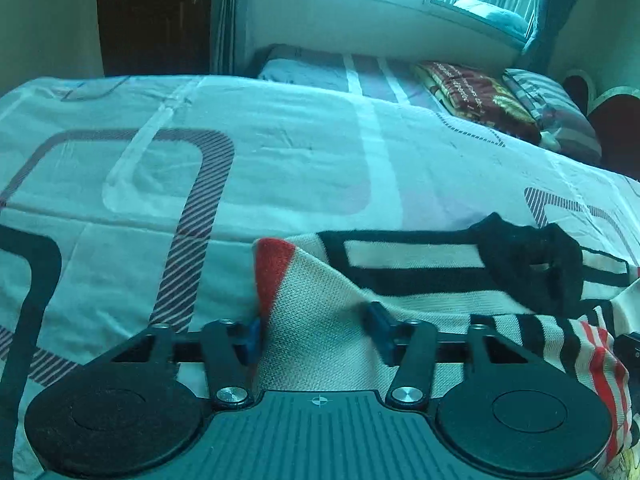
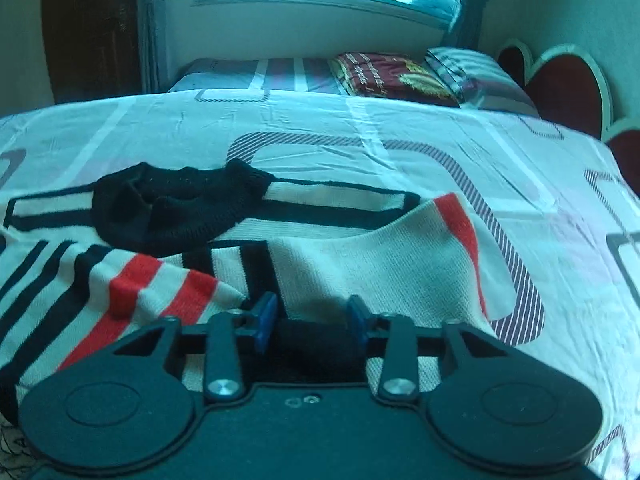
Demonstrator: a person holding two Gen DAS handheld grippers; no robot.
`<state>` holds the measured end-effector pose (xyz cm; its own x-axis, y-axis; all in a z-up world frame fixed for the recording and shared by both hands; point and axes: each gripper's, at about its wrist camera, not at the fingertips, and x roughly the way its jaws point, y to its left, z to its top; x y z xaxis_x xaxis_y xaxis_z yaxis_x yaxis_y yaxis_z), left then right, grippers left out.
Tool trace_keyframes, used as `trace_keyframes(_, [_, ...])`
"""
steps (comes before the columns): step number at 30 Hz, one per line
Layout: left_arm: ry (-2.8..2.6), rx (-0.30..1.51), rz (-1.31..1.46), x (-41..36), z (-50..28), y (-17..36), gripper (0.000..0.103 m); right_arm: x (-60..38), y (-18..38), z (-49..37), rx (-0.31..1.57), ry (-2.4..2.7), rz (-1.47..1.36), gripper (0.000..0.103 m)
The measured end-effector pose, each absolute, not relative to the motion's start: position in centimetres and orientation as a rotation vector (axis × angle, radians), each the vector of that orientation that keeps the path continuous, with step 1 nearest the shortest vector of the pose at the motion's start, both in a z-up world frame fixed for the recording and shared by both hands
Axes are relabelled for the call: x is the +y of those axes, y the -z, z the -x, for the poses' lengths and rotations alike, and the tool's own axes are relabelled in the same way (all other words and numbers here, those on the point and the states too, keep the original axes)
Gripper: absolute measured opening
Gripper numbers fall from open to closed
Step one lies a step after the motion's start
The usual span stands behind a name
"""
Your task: Fold small clothes
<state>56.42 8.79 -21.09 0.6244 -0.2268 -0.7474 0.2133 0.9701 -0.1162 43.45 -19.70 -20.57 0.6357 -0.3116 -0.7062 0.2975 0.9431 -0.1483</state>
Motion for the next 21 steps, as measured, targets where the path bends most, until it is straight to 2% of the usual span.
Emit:
trace_keyframes(3, [0.267,0.842,0.021,8.6,-56.3,20.8,0.02,-19.3,20.6,-43.2,0.791,0.351,0.046,0.001])
trace_keyframes(6, [0.273,0.842,0.048,9.4,-56.5,20.6,0.017,-20.4,20.2,-42.9,0.771,0.392,0.025,0.001])
trace_keyframes(10, [0.25,0.836,0.067,10.2,-57.0,21.1,0.017,-21.5,20.0,-42.8,0.785,0.386,-0.035,0.004])
trace_keyframes(11, [0.24,0.836,0.064,10.3,-57.1,21.4,0.017,-21.5,19.7,-42.5,0.767,0.39,-0.054,0.016])
trace_keyframes(12, [0.237,0.835,0.055,10.4,-57.2,21.8,0.025,-21.4,19.3,-42.3,0.745,0.377,-0.075,0.024])
trace_keyframes(13, [0.224,0.831,0.055,10.6,-57.2,22.0,0.034,-21.2,19.1,-42.1,0.728,0.358,-0.087,0.024])
trace_keyframes(14, [0.217,0.833,0.075,11.0,-57.3,22.0,0.035,-20.9,18.9,-42.0,0.722,0.344,-0.08,0.023])
trace_keyframes(17, [0.193,0.839,0.12,11.9,-57.1,21.6,0.036,-20.0,20.0,-42.5,0.778,0.305,-0.01,0.021])
trace_keyframes(21, [0.19,0.758,0.056,11.5,-55.1,19.4,0.036,-20.0,20.2,-42.5,0.787,0.331,0.033,0.023])
